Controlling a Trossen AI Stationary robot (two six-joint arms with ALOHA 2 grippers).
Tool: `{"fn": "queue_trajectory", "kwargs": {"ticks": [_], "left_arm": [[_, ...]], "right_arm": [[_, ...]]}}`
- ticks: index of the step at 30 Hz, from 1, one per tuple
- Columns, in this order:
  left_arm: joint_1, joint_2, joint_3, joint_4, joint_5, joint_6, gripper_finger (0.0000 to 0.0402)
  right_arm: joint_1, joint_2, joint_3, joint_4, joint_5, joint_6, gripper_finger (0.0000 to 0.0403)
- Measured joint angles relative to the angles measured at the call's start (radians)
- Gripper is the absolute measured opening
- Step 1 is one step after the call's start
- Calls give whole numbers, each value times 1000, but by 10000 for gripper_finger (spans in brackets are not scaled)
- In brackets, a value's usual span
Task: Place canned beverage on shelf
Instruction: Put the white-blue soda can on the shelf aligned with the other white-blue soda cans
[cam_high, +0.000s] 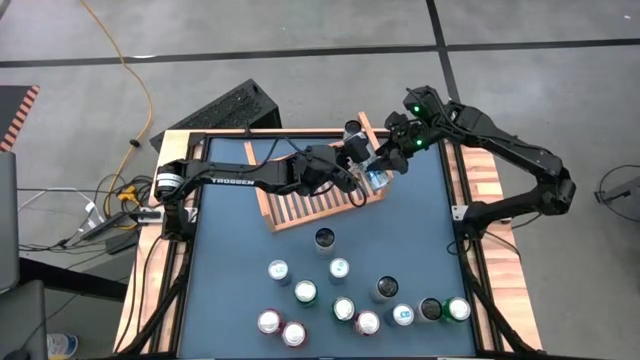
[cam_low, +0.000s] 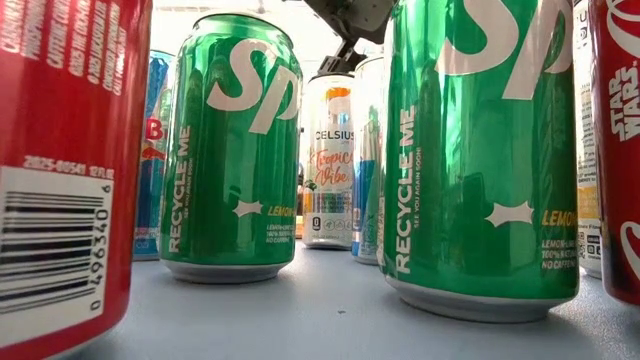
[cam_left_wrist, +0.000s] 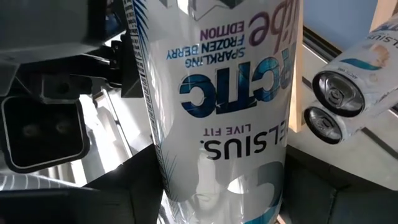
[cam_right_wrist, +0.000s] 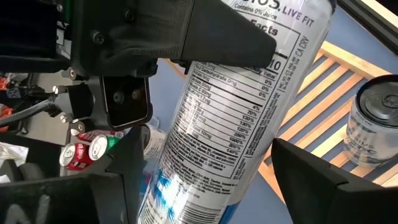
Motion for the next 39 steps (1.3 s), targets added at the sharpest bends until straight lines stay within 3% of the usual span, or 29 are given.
{"fn": "queue_trajectory", "kwargs": {"ticks": [15,19,25,30,39], "left_arm": [[1,1,-1,59,22,45,240],[2,1,-1,65,19,45,241],[2,1,-1,61,14,45,261],[2,-1,0,76,16,11,285],[5,-21,0,75,-56,-174,291]], "right_arm": [[41,66,0,22,-6,43,280],[47,63,0,43,0,59,255],[47,64,0,31,6,70,178],[52,64,0,38,30,49,174],[58,64,0,80,48,48,167]]}}
